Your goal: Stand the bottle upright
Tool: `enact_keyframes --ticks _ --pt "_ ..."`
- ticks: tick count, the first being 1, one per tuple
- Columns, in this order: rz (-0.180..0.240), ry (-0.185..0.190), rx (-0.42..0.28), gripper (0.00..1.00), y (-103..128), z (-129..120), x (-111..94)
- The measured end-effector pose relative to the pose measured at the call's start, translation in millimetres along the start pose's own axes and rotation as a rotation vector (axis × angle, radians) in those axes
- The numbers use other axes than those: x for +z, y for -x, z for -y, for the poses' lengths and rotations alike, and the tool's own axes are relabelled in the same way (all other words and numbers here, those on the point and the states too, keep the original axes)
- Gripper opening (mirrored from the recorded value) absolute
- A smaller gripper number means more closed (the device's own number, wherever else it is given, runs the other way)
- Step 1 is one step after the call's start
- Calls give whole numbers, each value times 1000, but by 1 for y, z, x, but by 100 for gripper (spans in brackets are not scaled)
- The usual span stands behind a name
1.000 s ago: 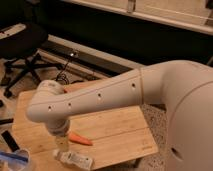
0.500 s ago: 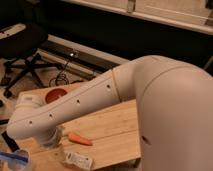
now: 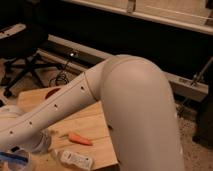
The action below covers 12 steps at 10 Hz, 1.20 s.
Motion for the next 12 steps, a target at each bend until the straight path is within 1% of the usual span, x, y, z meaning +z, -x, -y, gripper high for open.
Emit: enact_keyframes --ticks 3,4,7,9,10,12 --pt "-11 31 45 80 8 -4 17" --pt "-11 44 80 80 11 -4 24" --pt "-7 74 181 80 18 -2 35" --pt "-5 76 248 80 21 3 43" --pt "-1 75 267 80 23 4 46" --pt "30 74 293 80 33 9 53"
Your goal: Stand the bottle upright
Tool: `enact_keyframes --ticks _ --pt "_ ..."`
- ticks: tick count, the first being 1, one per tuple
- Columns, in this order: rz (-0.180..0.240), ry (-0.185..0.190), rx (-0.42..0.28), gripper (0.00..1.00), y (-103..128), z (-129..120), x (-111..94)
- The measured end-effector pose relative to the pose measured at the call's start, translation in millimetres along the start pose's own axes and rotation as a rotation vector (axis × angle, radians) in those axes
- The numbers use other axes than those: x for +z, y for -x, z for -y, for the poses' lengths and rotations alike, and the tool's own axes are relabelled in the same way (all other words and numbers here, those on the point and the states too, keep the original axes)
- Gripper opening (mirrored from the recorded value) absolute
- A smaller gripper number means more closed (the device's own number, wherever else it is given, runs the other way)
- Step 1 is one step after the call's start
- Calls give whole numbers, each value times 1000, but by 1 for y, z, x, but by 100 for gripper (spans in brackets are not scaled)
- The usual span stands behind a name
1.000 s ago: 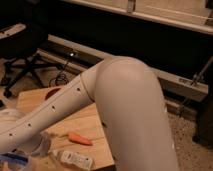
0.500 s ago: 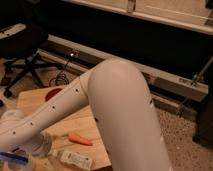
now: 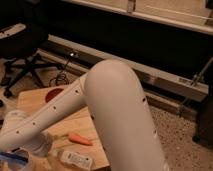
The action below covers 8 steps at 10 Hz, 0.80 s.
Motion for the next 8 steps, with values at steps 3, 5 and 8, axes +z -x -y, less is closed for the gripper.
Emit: enact_keyframes --ticks 3,5,8 --pt "13 4 19 80 9 0 7" --pt "2 2 38 80 11 2 11" --pt "-34 -9 77 80 9 8 19"
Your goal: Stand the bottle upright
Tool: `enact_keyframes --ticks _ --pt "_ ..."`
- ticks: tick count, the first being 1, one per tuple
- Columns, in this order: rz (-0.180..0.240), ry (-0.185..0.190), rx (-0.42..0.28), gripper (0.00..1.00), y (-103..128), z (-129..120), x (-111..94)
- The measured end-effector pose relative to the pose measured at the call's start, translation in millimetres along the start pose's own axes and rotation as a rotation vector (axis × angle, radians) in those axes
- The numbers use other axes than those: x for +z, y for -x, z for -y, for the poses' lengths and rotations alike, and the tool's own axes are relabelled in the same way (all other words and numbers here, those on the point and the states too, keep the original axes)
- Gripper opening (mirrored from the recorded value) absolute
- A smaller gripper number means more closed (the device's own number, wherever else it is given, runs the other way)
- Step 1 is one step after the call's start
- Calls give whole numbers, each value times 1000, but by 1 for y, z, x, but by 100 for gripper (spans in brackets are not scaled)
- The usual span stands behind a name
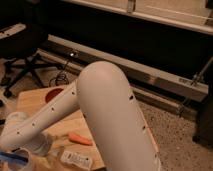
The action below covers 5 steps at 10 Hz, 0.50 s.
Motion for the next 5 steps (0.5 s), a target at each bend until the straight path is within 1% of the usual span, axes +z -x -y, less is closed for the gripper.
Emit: enact_keyframes --ticks 2,5 --pt "-15 1 26 80 3 1 5" --pt "-24 16 58 80 9 1 14"
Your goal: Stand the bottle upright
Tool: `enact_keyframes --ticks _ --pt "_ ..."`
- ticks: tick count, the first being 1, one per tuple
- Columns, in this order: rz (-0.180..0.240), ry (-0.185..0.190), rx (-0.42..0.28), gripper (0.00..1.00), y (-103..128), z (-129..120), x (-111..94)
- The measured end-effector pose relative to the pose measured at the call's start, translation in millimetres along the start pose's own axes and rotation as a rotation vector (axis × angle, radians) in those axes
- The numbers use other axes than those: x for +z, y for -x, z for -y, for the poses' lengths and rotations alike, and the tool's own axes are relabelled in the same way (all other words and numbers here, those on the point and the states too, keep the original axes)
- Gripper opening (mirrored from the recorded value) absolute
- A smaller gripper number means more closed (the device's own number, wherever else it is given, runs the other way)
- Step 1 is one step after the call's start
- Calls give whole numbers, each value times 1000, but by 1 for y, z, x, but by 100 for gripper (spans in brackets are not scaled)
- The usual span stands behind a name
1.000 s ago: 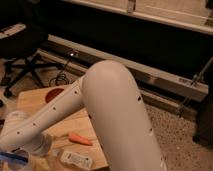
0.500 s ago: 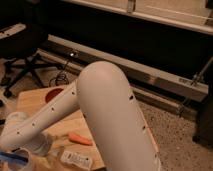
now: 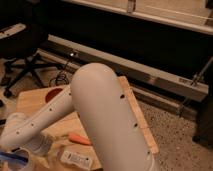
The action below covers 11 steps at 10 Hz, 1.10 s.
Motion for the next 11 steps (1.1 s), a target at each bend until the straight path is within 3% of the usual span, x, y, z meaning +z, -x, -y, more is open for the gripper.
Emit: enact_keyframes --ticks 8,11 --pt "-23 28 39 80 6 8 21" --pt "-18 40 33 59 8 8 26"
